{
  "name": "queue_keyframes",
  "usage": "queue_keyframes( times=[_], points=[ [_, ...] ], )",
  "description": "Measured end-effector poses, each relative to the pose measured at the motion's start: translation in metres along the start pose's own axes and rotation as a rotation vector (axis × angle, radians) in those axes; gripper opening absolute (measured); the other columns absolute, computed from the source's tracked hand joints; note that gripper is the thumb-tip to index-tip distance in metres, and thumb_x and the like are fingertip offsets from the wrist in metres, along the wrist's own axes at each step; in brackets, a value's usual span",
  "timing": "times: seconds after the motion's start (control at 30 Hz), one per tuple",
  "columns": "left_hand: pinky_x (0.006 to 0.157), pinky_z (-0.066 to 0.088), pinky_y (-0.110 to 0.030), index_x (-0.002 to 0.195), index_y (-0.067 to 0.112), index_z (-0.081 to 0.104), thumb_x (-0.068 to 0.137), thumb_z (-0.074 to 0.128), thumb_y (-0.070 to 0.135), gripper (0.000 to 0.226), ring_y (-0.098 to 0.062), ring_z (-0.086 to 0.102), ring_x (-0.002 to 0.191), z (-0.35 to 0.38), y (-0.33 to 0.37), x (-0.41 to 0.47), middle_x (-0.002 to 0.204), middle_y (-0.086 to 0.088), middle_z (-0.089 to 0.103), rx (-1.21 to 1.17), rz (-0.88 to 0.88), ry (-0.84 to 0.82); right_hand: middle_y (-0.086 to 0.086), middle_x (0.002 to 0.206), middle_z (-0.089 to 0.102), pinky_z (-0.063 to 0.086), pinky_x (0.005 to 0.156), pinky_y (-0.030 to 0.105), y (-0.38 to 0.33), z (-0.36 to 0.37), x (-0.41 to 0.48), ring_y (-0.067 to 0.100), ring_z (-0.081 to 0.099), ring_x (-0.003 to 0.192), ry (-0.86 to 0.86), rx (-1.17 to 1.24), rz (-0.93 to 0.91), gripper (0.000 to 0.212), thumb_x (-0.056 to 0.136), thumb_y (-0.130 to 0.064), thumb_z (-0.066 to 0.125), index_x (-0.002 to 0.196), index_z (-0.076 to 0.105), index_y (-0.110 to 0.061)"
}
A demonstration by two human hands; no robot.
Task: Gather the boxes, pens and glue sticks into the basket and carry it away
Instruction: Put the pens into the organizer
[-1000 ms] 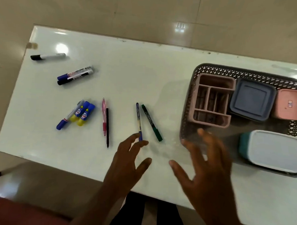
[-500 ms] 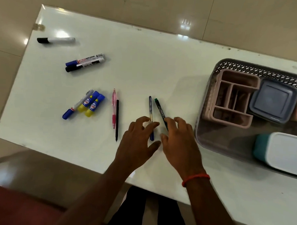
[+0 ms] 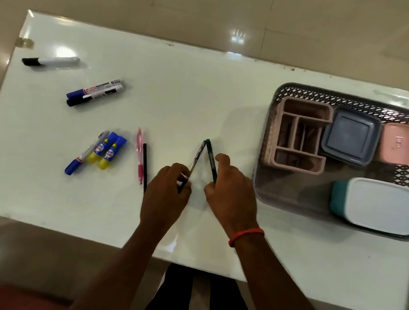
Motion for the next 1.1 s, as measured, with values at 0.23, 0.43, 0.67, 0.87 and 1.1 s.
queue_keyframes(
  times=[0.23,0.43,0.67,0.87,1.1],
  points=[
    [0.067,0.061,-0.043,0.095,0.031,0.066,0.084,0.079,0.012,0.026,-0.024,0.073,0.075,-0.064,0.037,0.007,0.089,-0.003,0.073,-0.439,0.058,0.284,-0.005,0.080,0.067,0.053,0.064,0.019,0.016,-0.038,-0.049,0.011,0.065,0.075,0.079,0.820,0.118,0.030,0.079,-0.003,0.069,0.101,0.065,-0.024],
    [0.074,0.059,-0.042,0.097,0.028,0.066,0.086,0.079,0.017,0.020,-0.033,0.071,0.080,-0.083,0.112,0.010,0.092,-0.010,0.072,-0.611,0.223,0.293,0.001,0.087,0.076,0.059,0.075,0.027,0.066,-0.090,-0.068,0.017,0.072,0.080,0.232,1.175,0.215,0.027,0.079,0.006,0.076,0.088,0.073,-0.019],
    [0.077,0.055,-0.020,0.107,0.013,0.067,0.087,0.079,0.016,0.024,-0.010,0.072,0.086,-0.063,0.189,0.008,0.095,0.004,0.073,-0.557,0.416,0.228,-0.004,0.084,0.075,0.057,0.075,0.021,0.110,-0.185,-0.073,0.009,0.071,0.079,0.638,1.088,0.112,0.021,0.079,-0.024,0.073,0.100,0.071,-0.018],
    [0.079,0.055,-0.018,0.114,0.003,0.069,0.088,0.079,0.016,0.031,-0.006,0.071,0.085,-0.043,0.230,0.002,0.095,-0.003,0.074,-0.397,0.632,0.173,0.005,0.097,0.071,0.060,0.079,0.027,0.125,-0.222,-0.067,0.016,0.072,0.088,0.814,0.936,-0.068,0.025,0.091,-0.013,0.068,0.115,0.064,-0.009],
    [0.075,0.058,-0.024,0.120,0.006,0.067,0.087,0.080,0.017,0.038,-0.008,0.070,0.081,-0.024,0.233,-0.001,0.095,0.001,0.073,-0.303,0.674,0.152,0.004,0.099,0.071,0.061,0.079,0.033,0.130,-0.214,-0.048,0.017,0.073,0.092,0.785,0.938,-0.137,0.024,0.091,-0.010,0.068,0.115,0.064,-0.009]
  ],
)
Point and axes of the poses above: each hand's wrist, its own x-axis towards the middle knuckle, its own z-axis out of the palm, y = z × x, the point moved 9 cm from there along x, towards the middle knuckle
